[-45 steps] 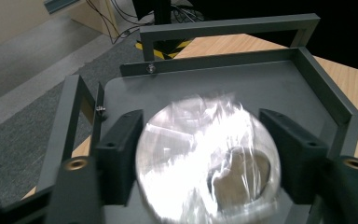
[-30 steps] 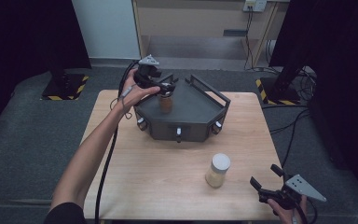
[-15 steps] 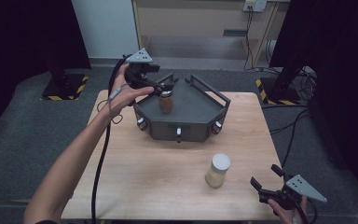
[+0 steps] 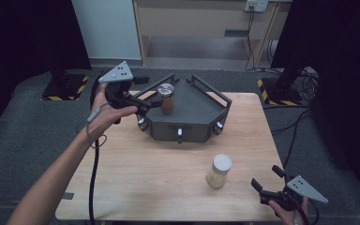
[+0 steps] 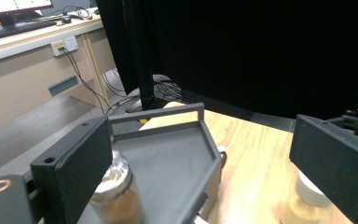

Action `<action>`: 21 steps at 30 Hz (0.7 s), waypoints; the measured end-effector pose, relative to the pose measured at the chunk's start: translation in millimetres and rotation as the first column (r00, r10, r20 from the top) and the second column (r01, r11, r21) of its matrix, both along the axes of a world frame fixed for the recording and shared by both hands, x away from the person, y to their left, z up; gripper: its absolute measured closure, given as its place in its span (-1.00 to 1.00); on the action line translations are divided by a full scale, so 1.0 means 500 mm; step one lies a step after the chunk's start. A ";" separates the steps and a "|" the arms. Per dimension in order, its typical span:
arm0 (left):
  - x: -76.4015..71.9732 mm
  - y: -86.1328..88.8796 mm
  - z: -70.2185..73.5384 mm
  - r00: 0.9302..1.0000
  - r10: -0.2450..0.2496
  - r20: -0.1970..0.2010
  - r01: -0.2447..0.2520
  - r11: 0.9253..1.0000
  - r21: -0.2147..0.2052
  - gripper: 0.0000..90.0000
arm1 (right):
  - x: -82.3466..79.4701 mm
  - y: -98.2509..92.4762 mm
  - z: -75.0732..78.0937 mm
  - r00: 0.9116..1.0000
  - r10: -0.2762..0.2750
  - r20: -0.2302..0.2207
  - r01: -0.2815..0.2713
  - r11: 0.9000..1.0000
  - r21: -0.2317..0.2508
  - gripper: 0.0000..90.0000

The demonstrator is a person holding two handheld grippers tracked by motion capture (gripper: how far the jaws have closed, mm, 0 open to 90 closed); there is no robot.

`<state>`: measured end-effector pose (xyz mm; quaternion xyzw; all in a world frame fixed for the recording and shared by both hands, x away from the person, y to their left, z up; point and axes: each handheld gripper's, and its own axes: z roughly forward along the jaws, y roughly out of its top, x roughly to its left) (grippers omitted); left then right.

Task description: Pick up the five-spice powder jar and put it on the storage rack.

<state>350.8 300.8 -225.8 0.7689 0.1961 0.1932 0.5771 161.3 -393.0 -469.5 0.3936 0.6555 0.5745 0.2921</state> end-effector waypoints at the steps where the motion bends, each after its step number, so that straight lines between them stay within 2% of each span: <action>1: -0.008 0.006 -0.006 1.000 -0.002 -0.002 0.002 1.000 -0.008 -0.90 | 0.000 0.000 0.000 1.000 0.001 0.001 -0.001 1.000 0.001 -0.98; 5: -0.046 0.030 -0.032 1.000 0.008 0.007 -0.008 1.000 -0.030 -0.90 | -0.001 -0.001 0.000 1.000 -0.001 0.000 0.001 1.000 -0.001 -0.98; 10: -0.093 0.056 -0.062 0.999 0.041 0.032 -0.039 0.999 -0.034 -0.90 | 0.001 -0.003 -0.001 1.000 0.000 0.001 0.000 1.000 0.000 -0.98; 12: -0.105 0.069 -0.077 0.999 0.041 0.026 -0.039 0.997 -0.062 -0.90 | 0.001 -0.002 -0.001 1.000 0.002 0.000 -0.002 1.000 -0.001 -0.98; 14: -0.119 0.075 -0.086 0.998 0.052 0.034 -0.051 0.997 -0.051 -0.90 | 0.002 -0.003 -0.001 1.000 0.009 0.004 -0.009 1.000 -0.001 -0.98; 16: -0.130 0.082 -0.098 0.998 0.055 0.029 -0.053 0.997 -0.058 -0.90 | 0.002 -0.003 0.000 1.000 0.012 0.005 -0.012 1.000 -0.005 -0.98; 19: -0.148 0.082 -0.111 0.996 0.074 0.047 -0.072 0.997 -0.028 -0.91 | 0.003 -0.003 -0.001 1.000 0.010 0.001 -0.010 1.000 -0.003 -0.98; 21: -0.153 0.086 -0.123 0.997 0.067 0.038 -0.065 0.997 -0.033 -0.91 | 0.003 -0.003 -0.001 1.000 0.010 0.003 -0.010 1.000 0.003 -0.98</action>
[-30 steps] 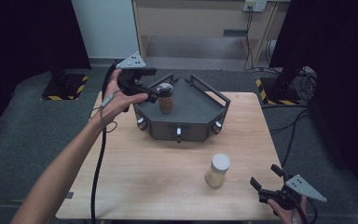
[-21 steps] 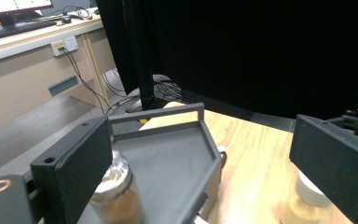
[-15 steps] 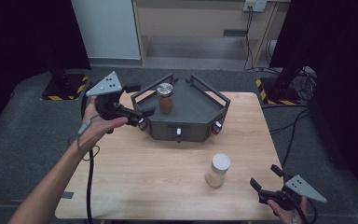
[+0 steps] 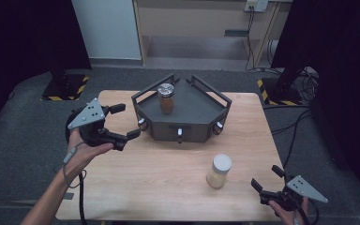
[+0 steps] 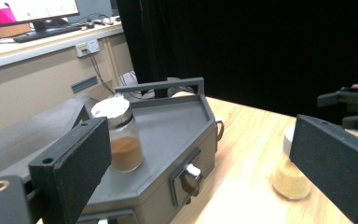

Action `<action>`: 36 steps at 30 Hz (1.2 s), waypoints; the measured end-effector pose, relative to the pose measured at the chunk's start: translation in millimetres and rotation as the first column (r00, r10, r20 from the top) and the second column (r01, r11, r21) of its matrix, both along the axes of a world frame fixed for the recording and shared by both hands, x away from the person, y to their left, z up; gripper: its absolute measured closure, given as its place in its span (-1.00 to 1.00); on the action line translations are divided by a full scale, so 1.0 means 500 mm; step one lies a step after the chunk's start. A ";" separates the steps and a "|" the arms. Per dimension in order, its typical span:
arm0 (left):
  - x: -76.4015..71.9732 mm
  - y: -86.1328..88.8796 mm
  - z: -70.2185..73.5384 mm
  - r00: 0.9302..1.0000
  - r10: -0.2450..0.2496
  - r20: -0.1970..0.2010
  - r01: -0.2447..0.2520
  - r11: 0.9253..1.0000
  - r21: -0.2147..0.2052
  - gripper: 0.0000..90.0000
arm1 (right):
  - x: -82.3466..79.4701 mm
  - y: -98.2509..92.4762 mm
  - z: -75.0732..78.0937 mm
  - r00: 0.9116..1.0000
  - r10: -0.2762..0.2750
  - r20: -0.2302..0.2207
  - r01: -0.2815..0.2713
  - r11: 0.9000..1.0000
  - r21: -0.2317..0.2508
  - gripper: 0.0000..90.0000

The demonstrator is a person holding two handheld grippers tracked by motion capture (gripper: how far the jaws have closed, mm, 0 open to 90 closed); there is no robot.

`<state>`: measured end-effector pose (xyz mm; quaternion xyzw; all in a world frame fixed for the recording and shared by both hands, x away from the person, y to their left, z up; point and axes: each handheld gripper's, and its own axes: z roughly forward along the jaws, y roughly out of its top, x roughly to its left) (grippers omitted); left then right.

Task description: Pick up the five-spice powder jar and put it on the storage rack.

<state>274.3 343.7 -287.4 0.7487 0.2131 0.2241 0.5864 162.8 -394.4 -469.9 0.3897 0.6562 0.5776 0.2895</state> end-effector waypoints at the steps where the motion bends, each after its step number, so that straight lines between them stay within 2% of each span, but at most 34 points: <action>1: -0.004 0.001 -0.007 1.000 0.003 0.003 -0.003 1.000 0.000 -0.91 | 0.000 0.001 0.000 1.000 0.002 0.003 -0.002 1.000 -0.001 -0.98; 9: -0.033 0.005 -0.078 0.999 0.026 -0.027 -0.026 1.000 -0.004 -0.93 | 0.001 0.005 0.002 1.000 0.007 0.005 -0.007 1.000 -0.011 -0.98; 12: -0.042 0.009 -0.118 0.998 0.024 -0.054 -0.026 0.999 -0.033 -0.93 | -0.001 0.004 0.002 1.000 0.002 0.006 -0.002 1.000 -0.008 -0.98; 13: -0.042 0.009 -0.118 0.998 0.024 -0.054 -0.026 0.999 -0.033 -0.93 | -0.001 0.004 0.002 1.000 0.002 0.006 -0.002 1.000 -0.008 -0.98; 14: -0.050 0.011 -0.151 0.998 0.015 -0.062 -0.017 0.999 -0.039 -0.93 | -0.001 0.003 0.001 1.000 0.005 0.008 -0.004 1.000 -0.008 -0.98; 15: -0.050 0.011 -0.151 0.998 0.015 -0.062 -0.017 0.999 -0.039 -0.93 | -0.001 0.003 0.001 1.000 0.005 0.008 -0.004 1.000 -0.008 -0.98; 21: -0.067 0.021 -0.226 0.994 0.020 -0.104 -0.028 0.997 -0.068 -0.93 | -0.001 0.005 0.002 1.000 0.006 0.010 -0.006 1.000 -0.010 -0.98; 25: -0.078 0.026 -0.263 0.989 0.032 -0.142 -0.045 0.995 -0.094 -0.91 | 0.000 0.005 0.002 1.000 0.006 0.006 -0.006 1.000 -0.011 -0.98; 29: -0.088 0.028 -0.289 0.985 0.037 -0.171 -0.054 0.994 -0.092 -0.91 | -0.001 0.005 0.002 1.000 0.006 0.007 -0.006 1.000 -0.012 -0.98; 32: -0.096 0.032 -0.310 0.982 0.040 -0.185 -0.063 0.991 -0.120 -0.91 | 0.000 0.006 0.002 1.000 0.002 0.005 -0.002 1.000 -0.012 -0.98; 34: -0.100 0.032 -0.317 0.980 0.044 -0.193 -0.064 0.993 -0.102 -0.92 | 0.001 0.006 0.003 1.000 0.008 0.007 -0.008 1.000 -0.016 -0.98; 36: -0.102 0.035 -0.324 0.981 0.029 -0.192 -0.050 0.993 -0.103 -0.92 | 0.001 0.005 0.003 1.000 0.011 0.008 -0.011 1.000 -0.019 -0.98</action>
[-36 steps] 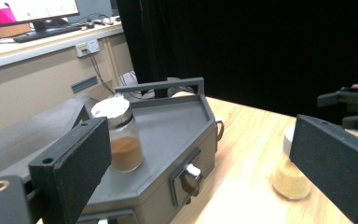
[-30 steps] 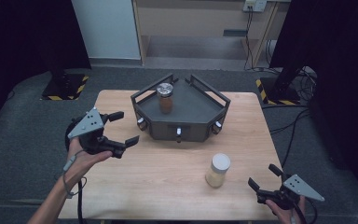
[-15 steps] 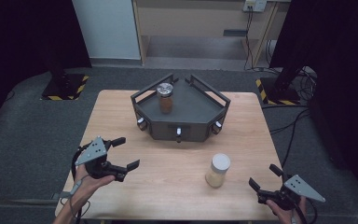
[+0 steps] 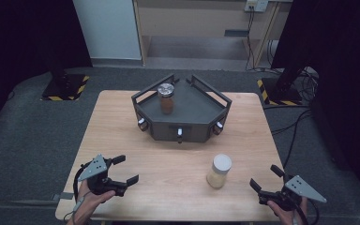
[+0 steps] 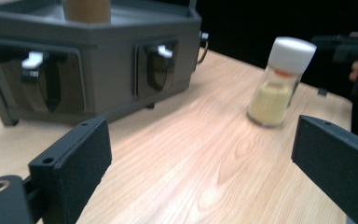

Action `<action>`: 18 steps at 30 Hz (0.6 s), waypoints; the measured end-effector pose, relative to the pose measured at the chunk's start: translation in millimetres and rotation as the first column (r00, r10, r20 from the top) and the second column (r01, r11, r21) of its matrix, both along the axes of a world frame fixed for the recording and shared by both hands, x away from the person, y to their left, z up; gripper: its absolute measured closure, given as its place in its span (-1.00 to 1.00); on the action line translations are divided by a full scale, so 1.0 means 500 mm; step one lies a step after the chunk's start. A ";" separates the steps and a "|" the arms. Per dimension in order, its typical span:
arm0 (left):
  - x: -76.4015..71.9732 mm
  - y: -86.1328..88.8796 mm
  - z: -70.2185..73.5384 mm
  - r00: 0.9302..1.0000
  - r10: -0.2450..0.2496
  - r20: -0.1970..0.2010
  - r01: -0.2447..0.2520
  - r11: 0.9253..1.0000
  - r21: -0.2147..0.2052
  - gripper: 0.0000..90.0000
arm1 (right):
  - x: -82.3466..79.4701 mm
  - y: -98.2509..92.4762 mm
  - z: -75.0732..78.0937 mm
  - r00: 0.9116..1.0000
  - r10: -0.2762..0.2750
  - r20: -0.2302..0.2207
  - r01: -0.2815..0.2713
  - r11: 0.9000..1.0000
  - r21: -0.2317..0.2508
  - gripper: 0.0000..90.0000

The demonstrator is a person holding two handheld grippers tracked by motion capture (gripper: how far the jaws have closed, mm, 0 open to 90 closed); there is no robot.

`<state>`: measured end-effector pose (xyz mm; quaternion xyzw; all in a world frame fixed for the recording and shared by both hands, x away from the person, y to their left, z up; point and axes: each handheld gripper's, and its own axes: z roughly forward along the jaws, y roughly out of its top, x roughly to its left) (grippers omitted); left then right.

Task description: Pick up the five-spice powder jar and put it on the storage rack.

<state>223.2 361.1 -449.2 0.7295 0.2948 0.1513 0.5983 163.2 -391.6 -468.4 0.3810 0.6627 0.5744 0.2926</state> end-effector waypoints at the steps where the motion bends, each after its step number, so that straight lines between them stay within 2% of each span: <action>1: -0.006 -0.002 0.000 1.000 0.002 0.009 -0.002 1.000 0.011 -0.92 | -0.001 0.000 0.000 1.000 0.000 0.000 0.000 1.000 0.001 -0.98; 3: -0.013 -0.001 0.001 0.999 -0.010 0.046 0.008 0.999 0.039 -0.92 | -0.002 0.000 -0.001 1.000 -0.004 0.001 0.004 1.000 0.005 -0.98; 7: -0.012 0.006 0.001 0.998 -0.005 0.055 0.004 1.000 0.025 -0.92 | 0.000 0.001 0.000 1.000 0.000 0.001 0.000 1.000 0.001 -0.98; 11: -0.017 0.018 0.000 0.998 0.029 0.055 -0.030 1.000 0.003 -0.93 | -0.001 0.001 0.000 1.000 0.001 0.003 -0.001 1.000 -0.003 -0.98; 14: -0.018 0.029 -0.003 0.998 0.058 0.040 -0.057 0.998 -0.012 -0.94 | -0.001 0.000 0.000 1.000 -0.004 0.002 0.004 1.000 0.000 -0.98; 18: -0.016 0.034 -0.003 0.998 0.062 0.027 -0.062 0.998 -0.015 -0.96 | 0.001 0.001 0.000 1.000 -0.002 -0.001 0.002 1.000 0.000 -0.98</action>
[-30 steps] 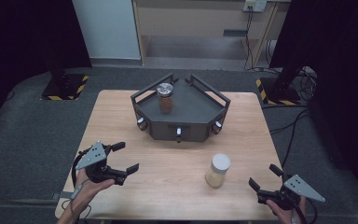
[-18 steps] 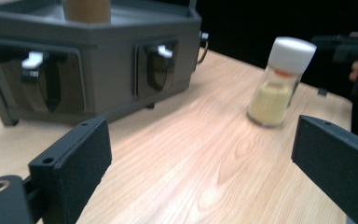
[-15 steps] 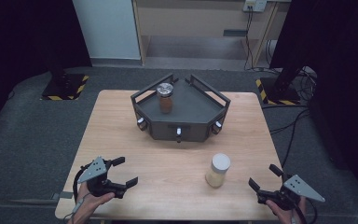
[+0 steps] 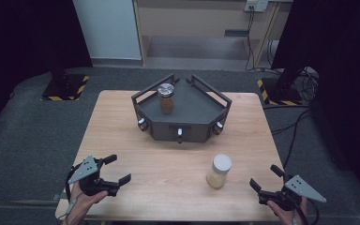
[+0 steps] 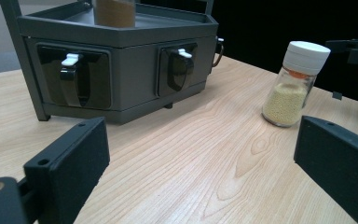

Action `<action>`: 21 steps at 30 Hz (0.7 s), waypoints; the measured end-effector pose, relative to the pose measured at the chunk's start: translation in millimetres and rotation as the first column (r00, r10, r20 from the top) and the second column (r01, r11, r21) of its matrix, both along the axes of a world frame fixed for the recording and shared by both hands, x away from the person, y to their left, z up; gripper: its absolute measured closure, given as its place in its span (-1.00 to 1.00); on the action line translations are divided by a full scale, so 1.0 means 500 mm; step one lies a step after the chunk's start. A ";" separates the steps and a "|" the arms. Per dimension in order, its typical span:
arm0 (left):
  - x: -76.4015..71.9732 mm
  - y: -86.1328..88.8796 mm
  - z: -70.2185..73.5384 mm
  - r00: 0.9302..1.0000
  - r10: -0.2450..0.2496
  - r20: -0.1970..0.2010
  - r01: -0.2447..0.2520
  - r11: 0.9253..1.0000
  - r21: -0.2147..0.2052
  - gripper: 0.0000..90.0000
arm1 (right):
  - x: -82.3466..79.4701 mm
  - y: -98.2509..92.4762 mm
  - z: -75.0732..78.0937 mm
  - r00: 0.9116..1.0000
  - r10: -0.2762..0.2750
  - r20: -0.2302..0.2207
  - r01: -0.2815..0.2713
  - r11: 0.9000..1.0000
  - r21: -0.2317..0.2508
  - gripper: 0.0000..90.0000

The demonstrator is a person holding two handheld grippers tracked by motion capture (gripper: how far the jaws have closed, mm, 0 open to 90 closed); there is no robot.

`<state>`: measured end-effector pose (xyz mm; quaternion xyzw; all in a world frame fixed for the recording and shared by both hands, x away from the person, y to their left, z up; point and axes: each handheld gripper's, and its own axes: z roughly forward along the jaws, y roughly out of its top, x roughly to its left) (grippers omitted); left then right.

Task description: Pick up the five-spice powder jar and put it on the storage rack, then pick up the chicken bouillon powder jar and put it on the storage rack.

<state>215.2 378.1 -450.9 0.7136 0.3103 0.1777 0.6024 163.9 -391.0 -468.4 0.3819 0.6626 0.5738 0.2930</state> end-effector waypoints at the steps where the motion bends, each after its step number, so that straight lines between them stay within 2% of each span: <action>1: 0.000 0.000 0.000 1.000 -0.002 0.001 0.002 1.000 -0.002 -0.96 | 0.000 0.000 0.000 1.000 0.003 0.000 -0.003 1.000 -0.001 -0.98; 5: 0.000 -0.001 0.000 1.000 -0.014 0.014 0.014 1.000 -0.012 -0.97 | -0.001 0.000 0.000 1.000 -0.001 0.001 0.001 1.000 0.000 -0.98; 10: 0.004 -0.005 0.001 0.999 -0.036 0.002 0.036 0.999 -0.011 -0.98 | 0.000 0.000 0.000 1.000 -0.002 -0.002 0.002 1.000 -0.003 -0.98; 15: 0.004 -0.010 0.004 0.999 -0.039 0.008 0.039 0.999 0.007 -0.99 | 0.001 -0.001 -0.001 1.000 0.000 0.002 0.000 1.000 0.002 -0.98; 19: 0.004 -0.008 0.001 0.999 -0.036 0.001 0.036 0.999 -0.010 -0.99 | 0.001 -0.001 -0.001 1.000 0.004 -0.001 -0.004 1.000 0.004 -0.98; 21: 0.003 -0.008 0.002 0.999 -0.035 0.003 0.035 0.999 -0.005 -1.00 | 0.001 -0.003 -0.002 1.000 0.008 0.004 -0.008 1.000 0.004 -0.98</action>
